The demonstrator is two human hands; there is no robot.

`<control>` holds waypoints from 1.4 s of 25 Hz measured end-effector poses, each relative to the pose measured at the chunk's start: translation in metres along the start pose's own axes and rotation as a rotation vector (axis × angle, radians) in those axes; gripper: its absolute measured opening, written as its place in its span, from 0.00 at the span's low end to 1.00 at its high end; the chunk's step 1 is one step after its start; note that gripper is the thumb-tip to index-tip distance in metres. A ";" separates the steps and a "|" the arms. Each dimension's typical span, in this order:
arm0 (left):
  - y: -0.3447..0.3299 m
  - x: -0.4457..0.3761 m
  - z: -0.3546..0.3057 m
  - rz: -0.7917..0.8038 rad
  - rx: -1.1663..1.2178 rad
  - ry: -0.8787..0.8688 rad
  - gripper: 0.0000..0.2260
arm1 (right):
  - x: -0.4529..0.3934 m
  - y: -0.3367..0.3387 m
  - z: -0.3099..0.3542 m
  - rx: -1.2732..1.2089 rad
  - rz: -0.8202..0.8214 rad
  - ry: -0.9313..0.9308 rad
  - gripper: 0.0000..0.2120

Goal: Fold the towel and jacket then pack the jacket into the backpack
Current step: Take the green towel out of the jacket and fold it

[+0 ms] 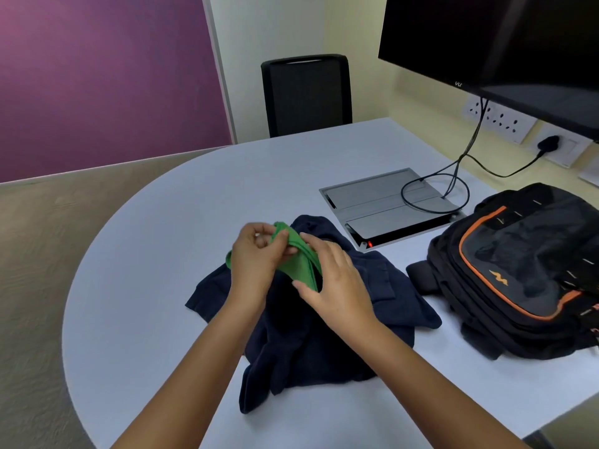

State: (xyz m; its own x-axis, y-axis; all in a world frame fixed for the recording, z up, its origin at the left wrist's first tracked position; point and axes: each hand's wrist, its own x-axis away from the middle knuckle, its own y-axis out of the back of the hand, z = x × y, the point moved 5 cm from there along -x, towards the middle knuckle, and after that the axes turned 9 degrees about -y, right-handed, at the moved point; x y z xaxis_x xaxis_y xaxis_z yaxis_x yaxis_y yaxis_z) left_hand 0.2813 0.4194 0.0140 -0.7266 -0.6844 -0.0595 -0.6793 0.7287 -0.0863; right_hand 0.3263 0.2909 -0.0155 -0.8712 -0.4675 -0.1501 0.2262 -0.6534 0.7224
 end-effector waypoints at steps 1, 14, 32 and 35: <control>0.001 -0.003 -0.009 -0.023 0.016 -0.036 0.06 | 0.000 0.002 -0.008 0.104 -0.011 -0.048 0.31; 0.033 -0.038 -0.013 0.107 0.091 0.019 0.15 | -0.058 0.088 -0.050 -0.477 -0.014 -0.286 0.13; 0.068 -0.006 0.120 0.525 -0.450 -0.039 0.14 | 0.029 -0.021 -0.166 -0.498 0.333 -0.418 0.08; 0.047 -0.020 0.136 0.375 -0.445 -0.032 0.12 | 0.017 -0.033 -0.176 -0.451 0.169 -0.474 0.08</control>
State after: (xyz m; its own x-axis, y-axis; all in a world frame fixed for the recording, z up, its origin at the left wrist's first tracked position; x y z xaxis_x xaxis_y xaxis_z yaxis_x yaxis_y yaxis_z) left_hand 0.2777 0.4639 -0.1240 -0.9271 -0.3732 -0.0356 -0.3589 0.8561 0.3719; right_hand 0.3809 0.2000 -0.1607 -0.8815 -0.3405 0.3271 0.4463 -0.8270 0.3420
